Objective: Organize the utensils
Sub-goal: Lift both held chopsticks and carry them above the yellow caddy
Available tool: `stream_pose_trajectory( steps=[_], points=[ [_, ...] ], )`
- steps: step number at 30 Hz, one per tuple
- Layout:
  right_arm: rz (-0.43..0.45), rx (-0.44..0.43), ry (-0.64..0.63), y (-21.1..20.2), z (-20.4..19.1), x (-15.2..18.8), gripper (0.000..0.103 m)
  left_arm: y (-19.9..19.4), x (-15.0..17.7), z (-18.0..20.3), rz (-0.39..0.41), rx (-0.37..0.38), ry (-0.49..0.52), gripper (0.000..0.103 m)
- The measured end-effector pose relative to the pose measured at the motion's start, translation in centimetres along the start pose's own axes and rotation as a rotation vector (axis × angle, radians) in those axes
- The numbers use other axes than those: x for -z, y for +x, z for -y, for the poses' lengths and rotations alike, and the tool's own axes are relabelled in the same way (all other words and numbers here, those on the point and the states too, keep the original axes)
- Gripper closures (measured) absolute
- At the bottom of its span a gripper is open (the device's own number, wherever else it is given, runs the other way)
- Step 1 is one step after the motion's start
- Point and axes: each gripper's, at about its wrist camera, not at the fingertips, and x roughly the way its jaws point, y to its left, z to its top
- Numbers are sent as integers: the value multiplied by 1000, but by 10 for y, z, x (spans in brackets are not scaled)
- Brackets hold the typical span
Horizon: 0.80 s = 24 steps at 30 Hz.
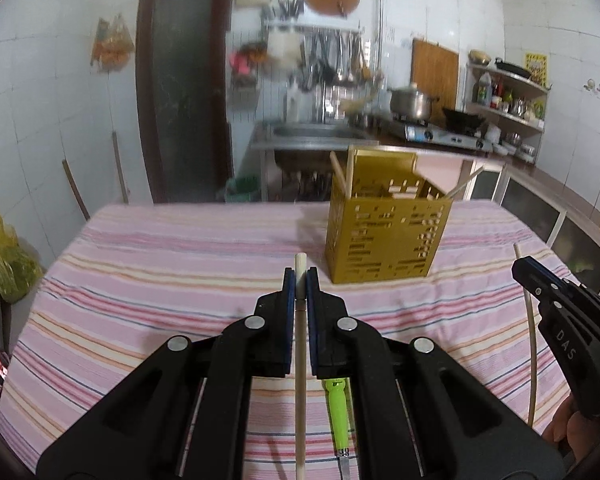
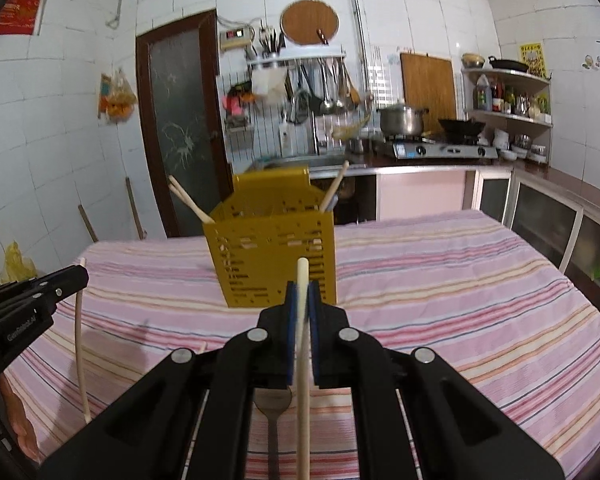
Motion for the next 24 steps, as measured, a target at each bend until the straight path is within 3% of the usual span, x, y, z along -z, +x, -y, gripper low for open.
stream_pose_trajectory(
  steps=[8, 24],
  points=[
    [104, -1, -17, -29, 0, -4, 97, -33, 2, 3, 90, -14, 29, 99],
    [202, 2, -42, -55, -8, -14, 97, -58, 3, -11, 156, -1, 1, 99]
  ],
)
